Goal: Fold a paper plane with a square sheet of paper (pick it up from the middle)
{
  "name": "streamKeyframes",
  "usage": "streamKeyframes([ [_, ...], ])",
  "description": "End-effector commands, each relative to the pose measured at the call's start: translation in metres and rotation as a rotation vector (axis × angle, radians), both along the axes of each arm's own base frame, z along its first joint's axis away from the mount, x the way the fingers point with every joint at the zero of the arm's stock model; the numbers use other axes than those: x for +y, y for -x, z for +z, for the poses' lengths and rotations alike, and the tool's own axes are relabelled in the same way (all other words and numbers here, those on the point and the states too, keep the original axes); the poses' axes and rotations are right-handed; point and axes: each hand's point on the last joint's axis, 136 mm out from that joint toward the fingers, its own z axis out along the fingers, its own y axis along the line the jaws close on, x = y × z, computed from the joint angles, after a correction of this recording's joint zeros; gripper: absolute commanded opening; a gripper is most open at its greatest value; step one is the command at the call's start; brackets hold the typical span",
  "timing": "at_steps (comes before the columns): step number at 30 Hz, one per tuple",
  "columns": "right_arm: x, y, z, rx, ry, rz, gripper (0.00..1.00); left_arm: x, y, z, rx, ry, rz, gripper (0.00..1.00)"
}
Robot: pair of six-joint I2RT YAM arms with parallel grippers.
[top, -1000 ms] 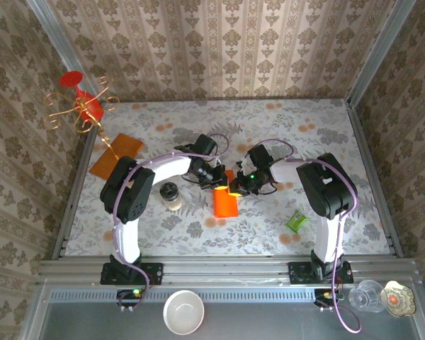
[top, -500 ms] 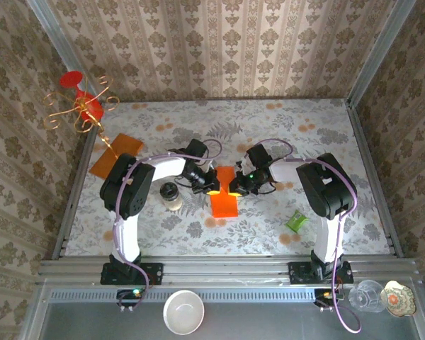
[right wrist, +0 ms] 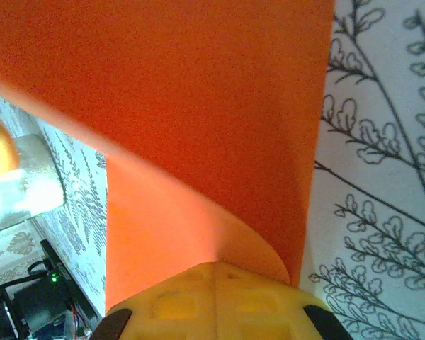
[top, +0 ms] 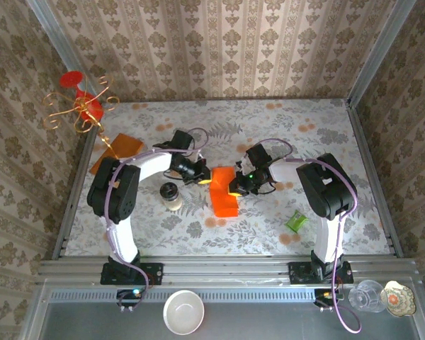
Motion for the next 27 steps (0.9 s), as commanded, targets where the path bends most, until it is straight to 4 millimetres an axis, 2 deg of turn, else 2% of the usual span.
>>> streamKeyframes([
  [1, -0.08, 0.071, -0.087, 0.29, 0.441, -0.075, 0.03, -0.033, 0.004, 0.006, 0.012, 0.075, -0.041, 0.06],
  [5, -0.081, 0.072, -0.089, 0.295, 0.445, -0.077, 0.03, -0.037, 0.007, -0.018, 0.054, 0.058, -0.043, 0.06],
  [8, -0.083, 0.074, -0.091, 0.298, 0.453, -0.077, 0.03, -0.026, 0.005, -0.033, 0.074, 0.035, -0.021, 0.06],
  [11, -0.085, 0.076, -0.093, 0.303, 0.463, -0.075, 0.03, -0.003, -0.003, -0.046, 0.09, 0.019, 0.024, 0.06],
  [13, -0.086, 0.076, -0.094, 0.308, 0.47, -0.078, 0.03, 0.02, -0.012, -0.054, 0.109, 0.008, 0.079, 0.06],
  [16, -0.088, 0.077, -0.094, 0.309, 0.478, -0.08, 0.03, 0.046, -0.024, -0.056, 0.114, -0.002, 0.132, 0.06],
  [18, -0.088, 0.076, -0.094, 0.307, 0.48, -0.081, 0.03, 0.055, -0.03, -0.048, 0.099, -0.004, 0.145, 0.06],
  [20, -0.088, 0.076, -0.093, 0.306, 0.479, -0.08, 0.03, 0.053, -0.033, -0.034, 0.071, 0.004, 0.138, 0.06],
  [24, -0.088, 0.076, -0.092, 0.302, 0.478, -0.079, 0.03, 0.026, -0.034, 0.006, -0.023, 0.065, 0.089, 0.06],
  [27, -0.088, 0.076, -0.093, 0.303, 0.478, -0.078, 0.03, -0.001, -0.032, 0.022, -0.067, 0.133, 0.064, 0.06],
])
